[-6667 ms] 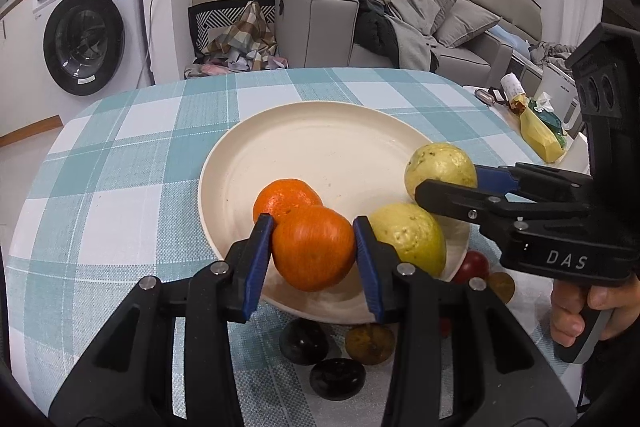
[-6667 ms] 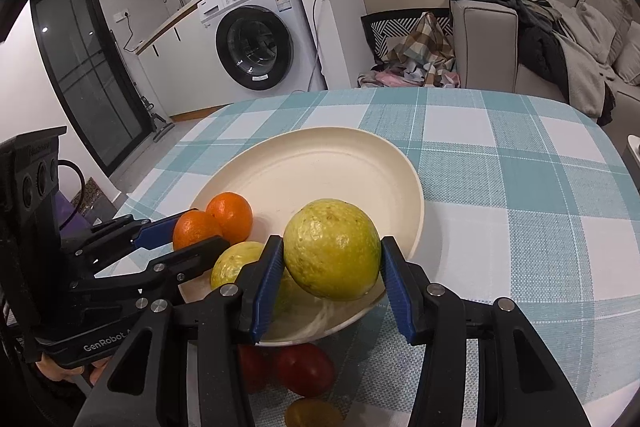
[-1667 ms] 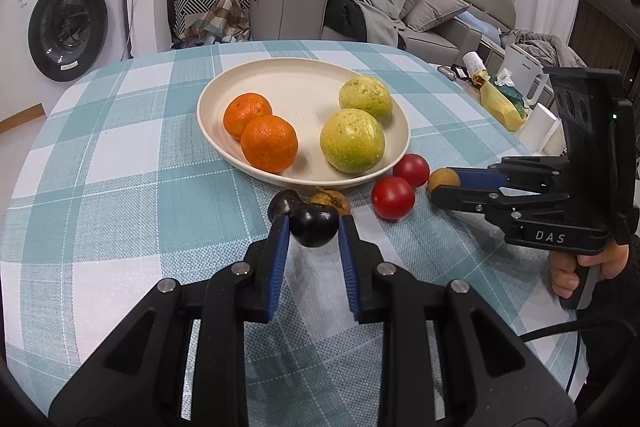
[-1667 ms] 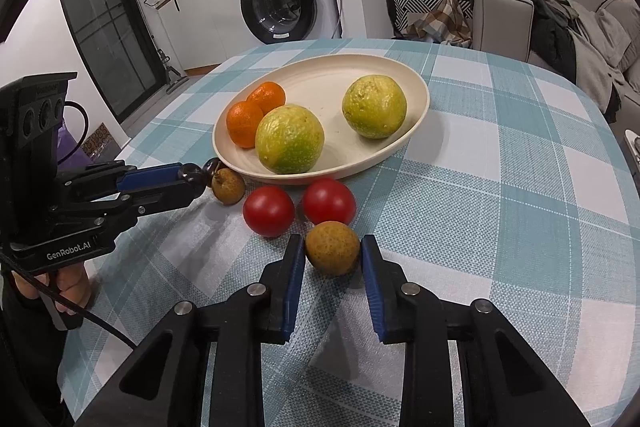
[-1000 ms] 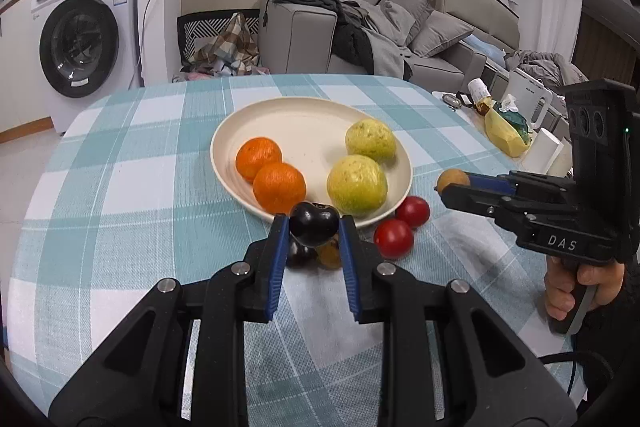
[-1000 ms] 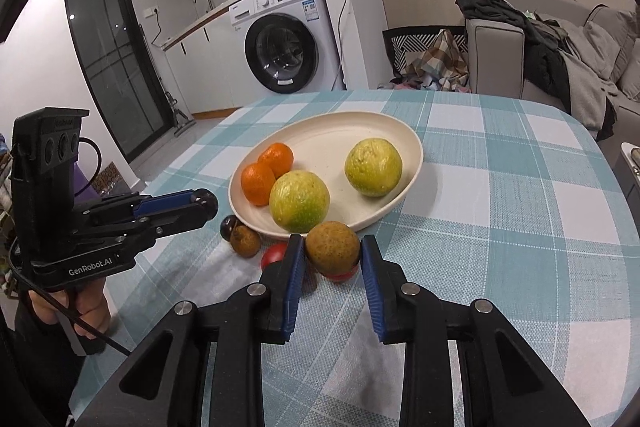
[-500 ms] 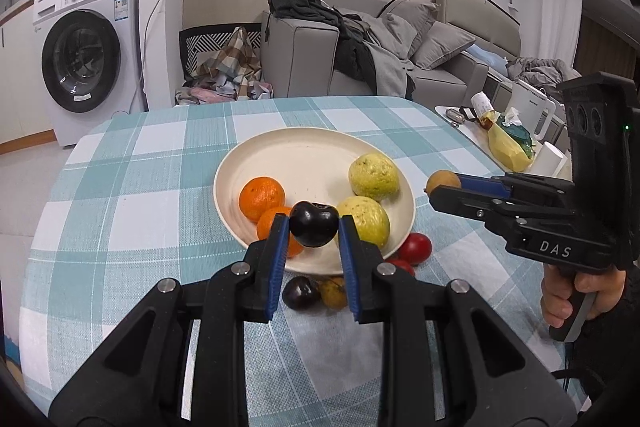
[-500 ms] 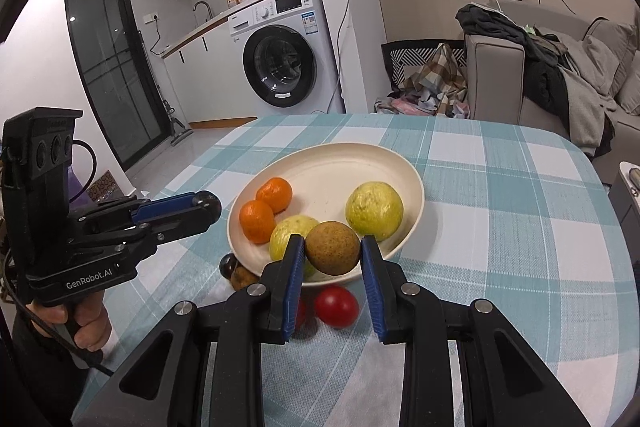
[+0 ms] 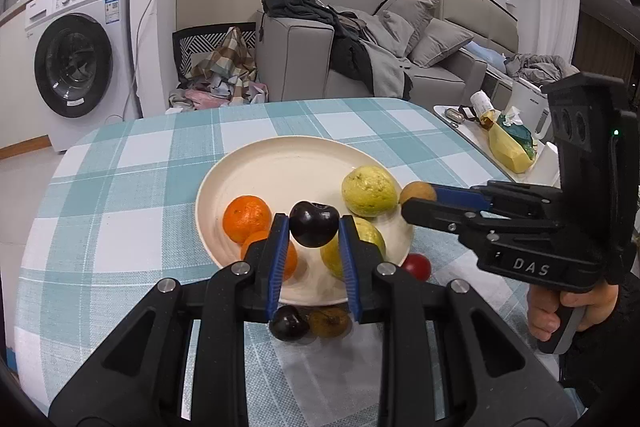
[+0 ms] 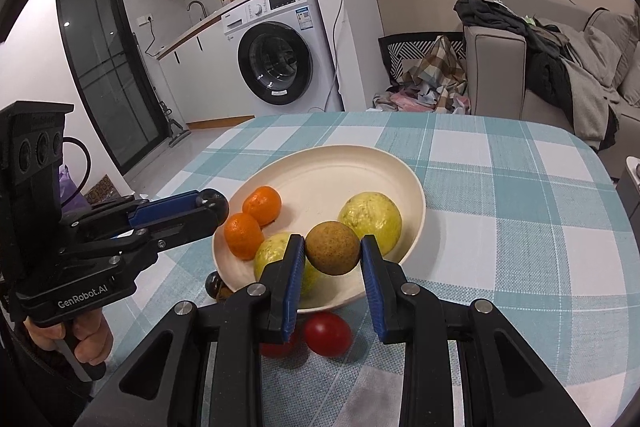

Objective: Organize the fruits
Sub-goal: 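Carry the plum with the left tool while the right tool carries the kiwi into the plate, opening both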

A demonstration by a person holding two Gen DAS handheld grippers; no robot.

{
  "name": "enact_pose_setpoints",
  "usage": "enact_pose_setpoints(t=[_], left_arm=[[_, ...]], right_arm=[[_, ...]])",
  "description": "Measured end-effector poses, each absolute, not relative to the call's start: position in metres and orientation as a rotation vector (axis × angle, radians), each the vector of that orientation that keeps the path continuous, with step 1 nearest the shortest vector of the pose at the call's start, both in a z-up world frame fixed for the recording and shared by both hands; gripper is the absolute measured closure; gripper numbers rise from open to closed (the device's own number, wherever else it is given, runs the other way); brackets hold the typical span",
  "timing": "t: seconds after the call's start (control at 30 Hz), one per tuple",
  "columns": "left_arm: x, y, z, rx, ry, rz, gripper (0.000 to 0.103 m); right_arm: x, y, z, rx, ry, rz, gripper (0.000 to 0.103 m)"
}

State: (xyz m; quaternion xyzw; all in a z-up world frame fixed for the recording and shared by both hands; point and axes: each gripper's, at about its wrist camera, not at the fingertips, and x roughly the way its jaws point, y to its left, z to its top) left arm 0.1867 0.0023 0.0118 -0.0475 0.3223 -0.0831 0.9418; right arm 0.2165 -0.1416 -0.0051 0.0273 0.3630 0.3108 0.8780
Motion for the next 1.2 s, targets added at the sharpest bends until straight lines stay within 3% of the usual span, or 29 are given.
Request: enact_pose_setpoints(t=[0.53,1.07,1.13,1.2], left_arm=[[0.198,-0.001,-0.009,-0.077,0.689,-0.156,0.080],[0.191,0.001,-0.007,-0.072,0.685,-0.133,0.080],[0.187,0.004,-0.007,-0.070,0.689,-0.120,0.066],[0.180,0.007,-0.005,-0.076,0.677,-0.110,0.050]], right_arm=[[0.228,-0.138,-0.026,0.050,0.806,0.620,0.073],[0.213,-0.157,-0.022,0.067,0.785,0.589,0.053],[0.210,-0.157,-0.022,0.054,0.782,0.584,0.048],[0.206,-0.159,-0.021,0.052,0.776,0.581,0.024]])
